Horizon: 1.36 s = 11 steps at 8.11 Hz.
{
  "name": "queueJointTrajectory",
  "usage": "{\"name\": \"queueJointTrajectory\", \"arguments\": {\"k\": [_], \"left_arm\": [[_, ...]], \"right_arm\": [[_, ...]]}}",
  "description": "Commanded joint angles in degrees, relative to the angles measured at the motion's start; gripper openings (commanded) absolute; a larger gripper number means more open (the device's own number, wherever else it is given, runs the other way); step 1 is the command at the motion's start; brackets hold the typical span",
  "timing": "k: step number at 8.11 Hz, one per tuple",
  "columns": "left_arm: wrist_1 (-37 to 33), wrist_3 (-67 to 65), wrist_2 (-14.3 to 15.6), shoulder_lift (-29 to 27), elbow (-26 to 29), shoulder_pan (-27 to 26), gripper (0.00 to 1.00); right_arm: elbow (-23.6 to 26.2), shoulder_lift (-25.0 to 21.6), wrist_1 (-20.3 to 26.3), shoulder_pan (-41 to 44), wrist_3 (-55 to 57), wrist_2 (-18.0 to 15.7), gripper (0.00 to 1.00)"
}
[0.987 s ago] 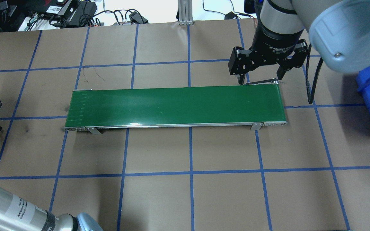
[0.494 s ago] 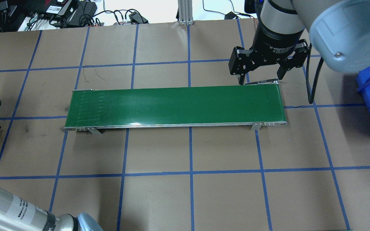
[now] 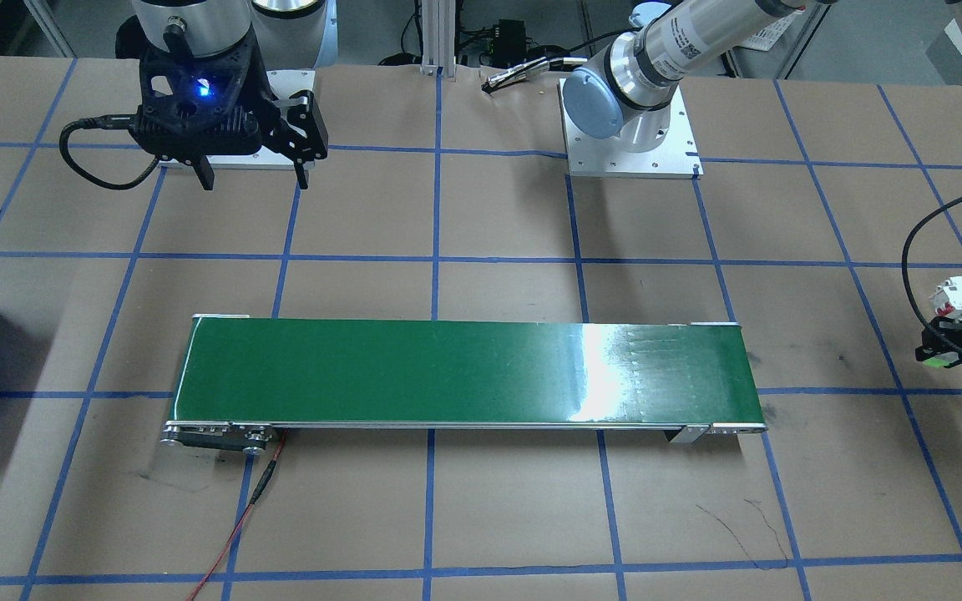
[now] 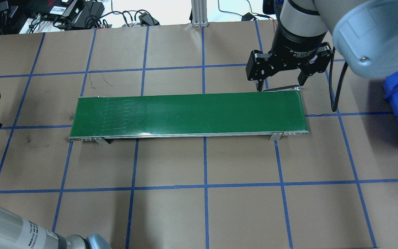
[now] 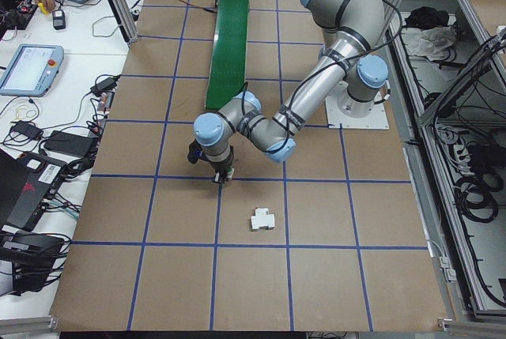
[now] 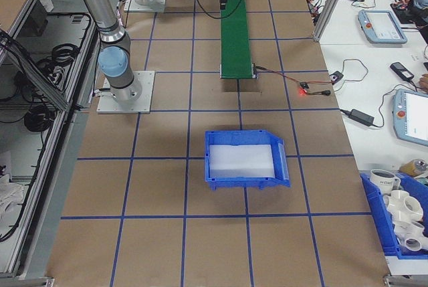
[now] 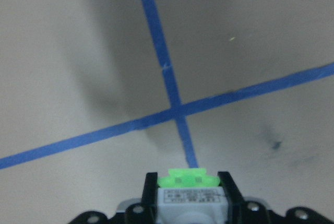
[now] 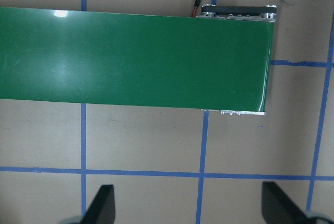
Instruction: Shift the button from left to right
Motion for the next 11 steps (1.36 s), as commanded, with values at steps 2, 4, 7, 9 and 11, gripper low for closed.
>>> {"name": "queueJointTrajectory", "arguments": {"k": [2, 4, 7, 9, 11], "left_arm": [[-4.6, -10.3, -1.4, 9.0, 0.1, -11.9, 0.00], [-6.7, -21.0, -1.8, 11.8, 0.1, -21.1, 0.00], [-6.5, -32.0, -2.1, 11.5, -0.7, -27.1, 0.00], [-6.1, -33.0, -4.0, 10.5, -2.0, -27.7, 0.00], [-5.8, -35.7, -5.8, 9.8, -5.0, -27.7, 0.00]], "right_arm": [[0.0, 0.0, -0.1, 0.0, 0.0, 0.0, 1.00], [0.0, 0.0, -0.2, 0.0, 0.0, 0.0, 1.00], [0.1, 0.0, -0.3, 0.0, 0.0, 0.0, 1.00], [0.1, 0.1, -0.3, 0.0, 0.0, 0.0, 1.00], [0.3, 0.0, -0.1, 0.0, 0.0, 0.0, 1.00]]}}
